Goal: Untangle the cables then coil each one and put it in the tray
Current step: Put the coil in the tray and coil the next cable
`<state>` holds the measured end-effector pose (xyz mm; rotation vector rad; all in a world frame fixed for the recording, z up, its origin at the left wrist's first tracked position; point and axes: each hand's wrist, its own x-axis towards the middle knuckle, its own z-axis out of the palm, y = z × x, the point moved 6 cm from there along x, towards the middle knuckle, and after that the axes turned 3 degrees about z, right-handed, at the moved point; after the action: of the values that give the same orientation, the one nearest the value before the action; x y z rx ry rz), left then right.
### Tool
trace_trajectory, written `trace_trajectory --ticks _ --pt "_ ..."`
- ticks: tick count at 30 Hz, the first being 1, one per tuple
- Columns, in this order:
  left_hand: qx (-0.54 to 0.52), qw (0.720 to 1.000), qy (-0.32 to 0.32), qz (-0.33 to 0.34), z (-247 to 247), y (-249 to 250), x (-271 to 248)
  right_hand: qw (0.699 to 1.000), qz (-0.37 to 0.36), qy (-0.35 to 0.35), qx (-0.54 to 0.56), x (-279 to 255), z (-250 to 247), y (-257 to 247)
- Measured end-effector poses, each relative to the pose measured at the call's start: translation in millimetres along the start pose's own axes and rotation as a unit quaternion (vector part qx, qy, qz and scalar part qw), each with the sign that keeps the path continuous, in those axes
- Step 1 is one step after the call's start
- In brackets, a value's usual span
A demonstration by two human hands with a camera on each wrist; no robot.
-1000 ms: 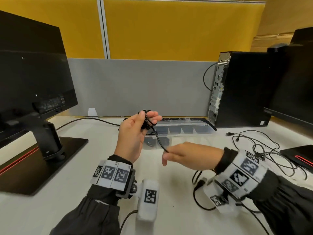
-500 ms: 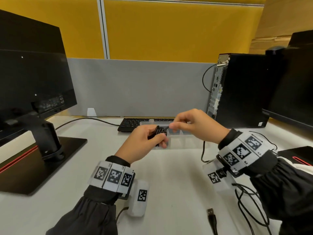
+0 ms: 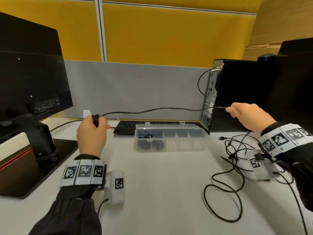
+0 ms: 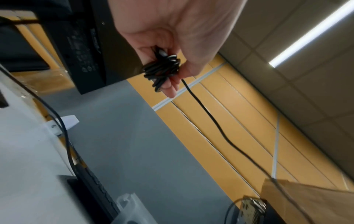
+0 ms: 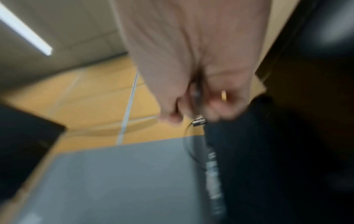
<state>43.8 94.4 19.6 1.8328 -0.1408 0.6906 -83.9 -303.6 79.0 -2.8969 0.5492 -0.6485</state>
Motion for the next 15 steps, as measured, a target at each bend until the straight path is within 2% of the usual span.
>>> trace_trajectory --ticks 1,2,3,5,7,9,11,13,15 --pt "-0.002 1.0 0.012 -0.011 -4 -3 1 0.997 0.01 0.065 -0.052 1 -9 8" --pt "-0.01 0.999 0.025 -0.018 -8 -5 3 0.992 0.023 0.087 -0.087 2 -10 16" --pt "-0.021 0.999 0.036 -0.025 -12 -8 4 0.991 0.04 0.067 -0.112 1 -7 20" --pt "-0.048 0.998 0.03 -0.042 -13 -9 5 0.987 0.065 -0.049 -0.138 0 10 21" --pt "-0.094 0.994 -0.024 -0.052 -3 -5 2 0.985 0.048 -0.111 -0.121 -4 20 7" --pt "-0.135 0.984 -0.107 -0.055 16 9 -10 0.995 -0.015 -0.081 -0.06 -10 21 -28" --pt "-0.183 0.966 -0.177 -0.054 36 26 -27 0.993 -0.108 -0.052 -0.001 -24 20 -81" --pt "-0.238 0.945 -0.217 -0.051 50 36 -40 0.976 -0.191 -0.08 0.061 -44 28 -133" --pt "-0.277 0.929 -0.238 -0.057 55 40 -46 0.955 -0.237 -0.094 0.155 -58 36 -167"
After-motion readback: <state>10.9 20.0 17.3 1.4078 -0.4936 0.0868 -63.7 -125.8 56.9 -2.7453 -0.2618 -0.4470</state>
